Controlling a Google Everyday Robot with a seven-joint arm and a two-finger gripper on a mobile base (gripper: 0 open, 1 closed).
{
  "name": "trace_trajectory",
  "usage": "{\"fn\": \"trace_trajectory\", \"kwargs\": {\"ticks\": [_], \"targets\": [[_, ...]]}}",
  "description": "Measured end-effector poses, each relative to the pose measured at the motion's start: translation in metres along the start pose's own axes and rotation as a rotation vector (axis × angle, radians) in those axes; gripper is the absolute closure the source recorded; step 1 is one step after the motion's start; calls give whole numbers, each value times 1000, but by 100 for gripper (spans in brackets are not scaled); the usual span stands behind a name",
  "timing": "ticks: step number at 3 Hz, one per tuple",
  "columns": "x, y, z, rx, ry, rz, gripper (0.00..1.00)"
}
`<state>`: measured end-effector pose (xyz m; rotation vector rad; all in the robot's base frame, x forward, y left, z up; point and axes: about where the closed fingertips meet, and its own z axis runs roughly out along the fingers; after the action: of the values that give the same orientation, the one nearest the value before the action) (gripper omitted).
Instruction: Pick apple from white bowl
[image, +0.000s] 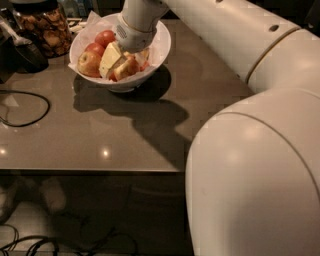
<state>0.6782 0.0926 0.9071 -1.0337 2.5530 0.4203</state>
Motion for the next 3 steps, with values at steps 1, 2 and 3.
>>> {"fn": "trace_trajectory", "kwargs": {"ticks": [1,2,3], "targets": [[0,0,0,0,0,0,46],[0,0,0,0,0,0,69],[0,0,0,0,0,0,92]]}}
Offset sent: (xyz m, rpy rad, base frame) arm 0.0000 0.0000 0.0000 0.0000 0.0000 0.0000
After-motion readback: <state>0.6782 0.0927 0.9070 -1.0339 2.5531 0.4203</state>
